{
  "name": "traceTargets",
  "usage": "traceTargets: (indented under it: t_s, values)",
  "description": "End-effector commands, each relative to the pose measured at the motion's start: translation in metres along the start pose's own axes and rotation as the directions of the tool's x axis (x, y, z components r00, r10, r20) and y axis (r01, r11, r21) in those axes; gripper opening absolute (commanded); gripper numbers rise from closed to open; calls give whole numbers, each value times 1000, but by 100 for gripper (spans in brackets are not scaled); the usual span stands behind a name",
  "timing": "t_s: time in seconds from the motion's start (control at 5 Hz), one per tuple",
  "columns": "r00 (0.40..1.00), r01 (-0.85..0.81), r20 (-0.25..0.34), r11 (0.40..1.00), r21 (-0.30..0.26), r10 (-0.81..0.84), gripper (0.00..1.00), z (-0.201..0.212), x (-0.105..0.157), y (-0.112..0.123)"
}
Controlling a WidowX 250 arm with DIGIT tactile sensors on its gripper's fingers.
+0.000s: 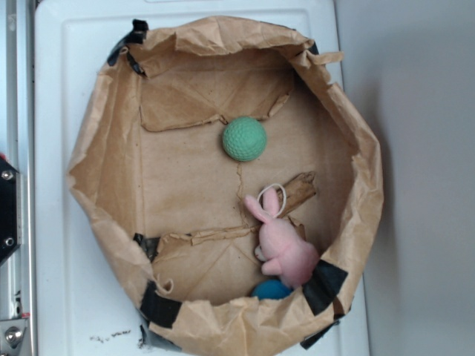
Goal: Grab the green ball.
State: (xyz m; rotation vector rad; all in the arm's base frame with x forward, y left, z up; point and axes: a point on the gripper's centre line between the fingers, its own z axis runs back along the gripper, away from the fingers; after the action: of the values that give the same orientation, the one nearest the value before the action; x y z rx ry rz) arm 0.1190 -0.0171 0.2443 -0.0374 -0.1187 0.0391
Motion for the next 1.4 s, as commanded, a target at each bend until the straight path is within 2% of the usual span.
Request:
traceTargets:
  t_s: [0.0, 0.2, 1.2]
  values:
    - [1000, 0, 0, 1000, 0, 0, 100, 0, 0, 0]
    - [999, -25, 26, 1000, -13, 25, 100, 12, -21, -2]
    - [998, -43, 38, 999, -20, 44, 100, 14, -18, 4]
